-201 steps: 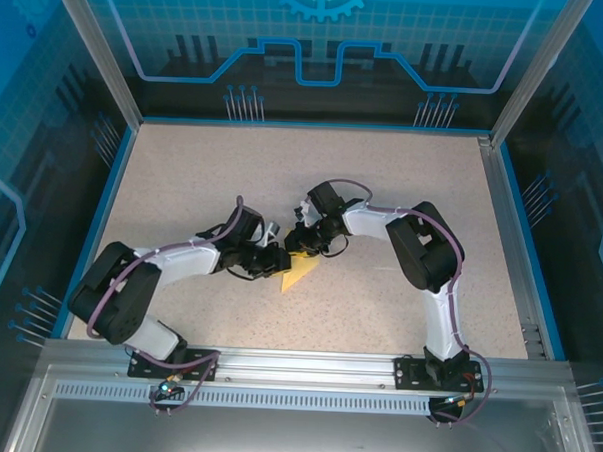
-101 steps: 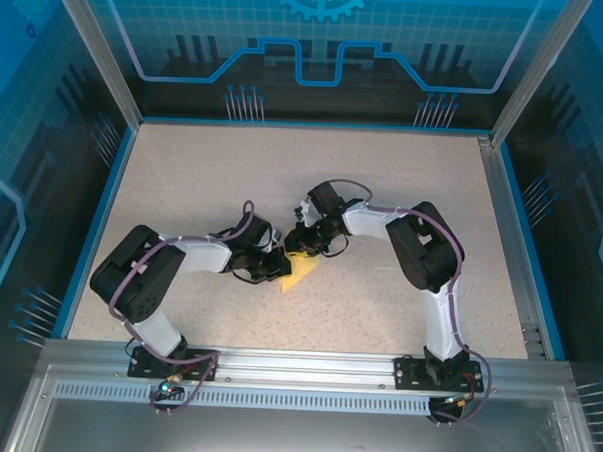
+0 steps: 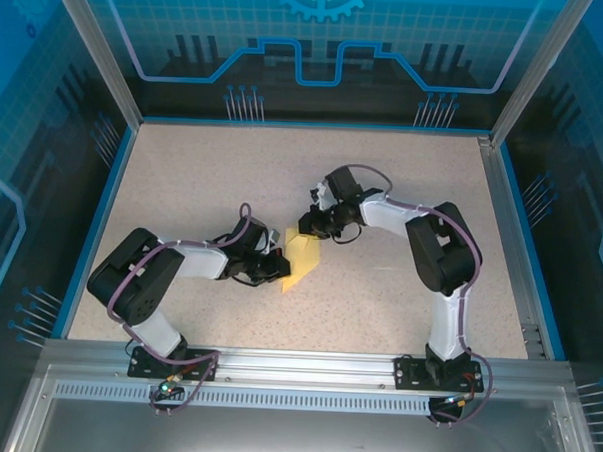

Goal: Fold a paper plane with a square sheet of paper (pick it up from the middle)
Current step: Fourth fold the wing at the center of the table.

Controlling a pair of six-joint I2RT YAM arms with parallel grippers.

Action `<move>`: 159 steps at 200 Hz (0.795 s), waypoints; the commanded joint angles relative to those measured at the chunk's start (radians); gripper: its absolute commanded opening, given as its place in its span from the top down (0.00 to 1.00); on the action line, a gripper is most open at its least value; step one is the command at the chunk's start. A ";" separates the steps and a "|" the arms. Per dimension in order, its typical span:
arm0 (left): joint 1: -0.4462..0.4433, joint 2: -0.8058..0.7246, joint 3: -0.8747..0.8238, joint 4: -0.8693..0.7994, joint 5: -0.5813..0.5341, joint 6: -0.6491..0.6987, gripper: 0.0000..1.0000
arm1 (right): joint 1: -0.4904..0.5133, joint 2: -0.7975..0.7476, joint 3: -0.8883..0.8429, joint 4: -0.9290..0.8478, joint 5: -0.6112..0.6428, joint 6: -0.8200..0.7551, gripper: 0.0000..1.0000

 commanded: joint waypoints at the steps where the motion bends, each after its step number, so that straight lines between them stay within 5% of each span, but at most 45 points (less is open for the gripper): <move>1: -0.018 0.072 -0.063 -0.169 -0.134 0.000 1.00 | 0.016 -0.034 -0.052 0.023 -0.018 -0.004 0.86; 73: -0.018 0.073 -0.045 -0.187 -0.132 0.003 1.00 | 0.093 0.038 -0.078 0.052 -0.045 -0.008 0.87; 159: -0.019 0.081 -0.050 -0.204 -0.140 0.012 1.00 | 0.078 0.120 -0.068 0.017 0.062 -0.022 0.87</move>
